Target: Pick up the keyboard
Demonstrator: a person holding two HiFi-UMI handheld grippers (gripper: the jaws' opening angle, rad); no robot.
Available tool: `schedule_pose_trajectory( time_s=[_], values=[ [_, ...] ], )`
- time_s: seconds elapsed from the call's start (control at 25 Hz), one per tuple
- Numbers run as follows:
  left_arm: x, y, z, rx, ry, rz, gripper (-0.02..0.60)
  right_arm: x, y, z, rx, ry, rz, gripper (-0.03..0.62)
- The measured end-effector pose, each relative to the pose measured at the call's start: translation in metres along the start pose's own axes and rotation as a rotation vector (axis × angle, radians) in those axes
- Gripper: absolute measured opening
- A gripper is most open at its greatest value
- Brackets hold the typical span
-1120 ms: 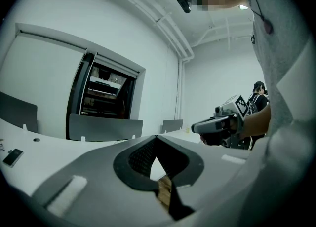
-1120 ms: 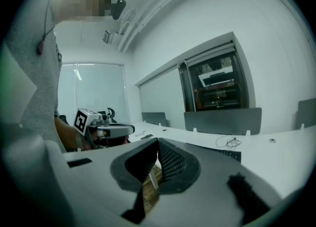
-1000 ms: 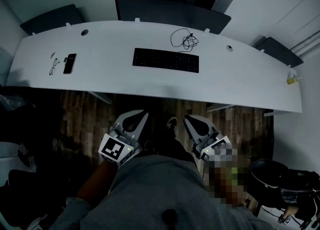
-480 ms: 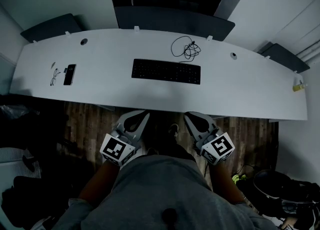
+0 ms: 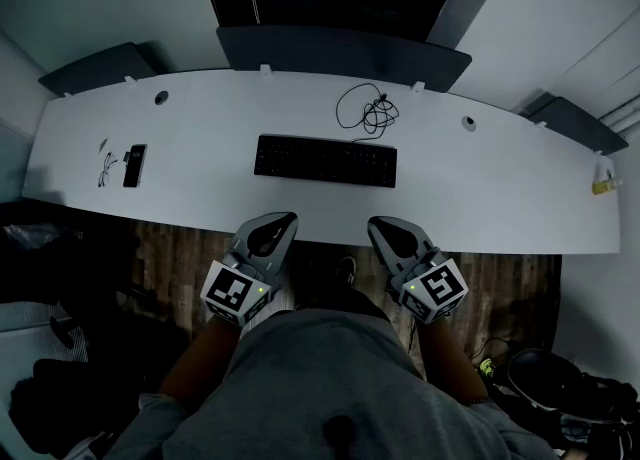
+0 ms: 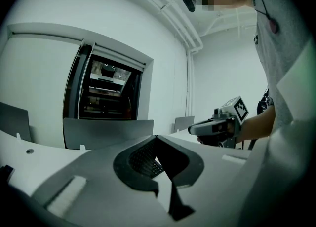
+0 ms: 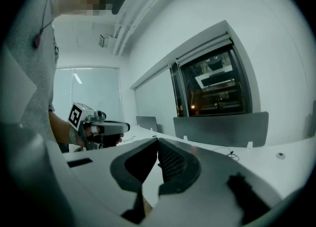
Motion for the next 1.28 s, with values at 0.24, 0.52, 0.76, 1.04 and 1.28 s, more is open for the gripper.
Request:
schedule_pose_trajectory(
  time_s=[0.24,0.52,0.76,1.04,1.28],
  values=[
    [-0.006,-0.028,0.005,-0.023,0.013,0.057,0.005,0.002,-0.001,-0.039,-0.013,-0.020,0.011,0.014],
    [-0.014,-0.059,0.011,-0.069,0.018,0.069,0.005,0.009,-0.006,-0.084,-0.040,-0.029,0.028,0.014],
    [-0.024,-0.079,0.017,-0.125,0.042,0.071,0.005,0.018,-0.011,-0.116,-0.070,-0.036,0.050,0.014],
    [-0.017,-0.089,0.024,-0.142,0.043,0.107,0.005,0.029,-0.019,-0.137,-0.063,-0.055,0.068,0.014],
    [0.000,-0.101,0.050,-0.178,0.060,0.150,0.005,0.047,-0.040,-0.158,-0.034,-0.094,0.129,0.014]
  ],
)
Point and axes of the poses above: the fingertips, and each gripper's own axes: y backward along the fingers, z to its left, x out of its underside, the point moved 3 cm from there along y, backward along the fingers, and after that the axes turned 15 degrees about z, right-handed, at the moved point
